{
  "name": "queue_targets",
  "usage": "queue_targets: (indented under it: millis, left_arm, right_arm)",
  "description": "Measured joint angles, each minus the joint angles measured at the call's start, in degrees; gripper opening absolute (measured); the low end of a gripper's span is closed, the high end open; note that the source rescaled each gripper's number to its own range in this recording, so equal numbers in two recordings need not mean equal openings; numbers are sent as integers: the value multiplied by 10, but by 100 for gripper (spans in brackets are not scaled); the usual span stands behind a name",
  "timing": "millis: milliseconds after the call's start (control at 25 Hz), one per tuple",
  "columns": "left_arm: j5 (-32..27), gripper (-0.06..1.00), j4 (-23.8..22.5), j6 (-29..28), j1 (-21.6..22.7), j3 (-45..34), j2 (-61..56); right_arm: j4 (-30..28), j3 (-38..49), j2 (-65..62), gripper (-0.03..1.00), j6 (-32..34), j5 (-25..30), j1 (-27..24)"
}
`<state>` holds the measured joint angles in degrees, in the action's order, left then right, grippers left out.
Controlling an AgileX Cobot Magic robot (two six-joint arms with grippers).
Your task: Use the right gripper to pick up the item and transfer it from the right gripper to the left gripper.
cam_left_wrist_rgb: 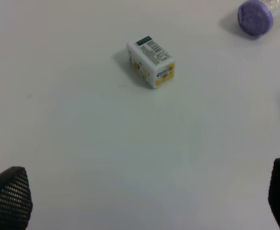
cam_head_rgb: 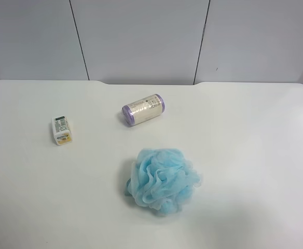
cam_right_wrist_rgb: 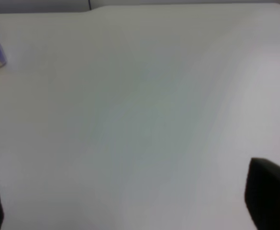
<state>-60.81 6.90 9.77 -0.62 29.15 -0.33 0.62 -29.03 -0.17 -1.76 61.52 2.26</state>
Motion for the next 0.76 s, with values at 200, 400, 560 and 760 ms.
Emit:
queue_targets:
  millis: [200, 400, 560, 760]
  left_arm:
    - [0, 100, 0, 0, 0, 0, 0]
    - [0, 100, 0, 0, 0, 0, 0]
    - [0, 100, 0, 0, 0, 0, 0]
    - [0, 100, 0, 0, 0, 0, 0]
  right_arm:
    - [0, 0, 0, 100, 0, 0, 0]
    - [0, 0, 0, 100, 0, 0, 0]
    - [0, 0, 0, 100, 0, 0, 0]
    - [0, 0, 0, 100, 0, 0, 0]
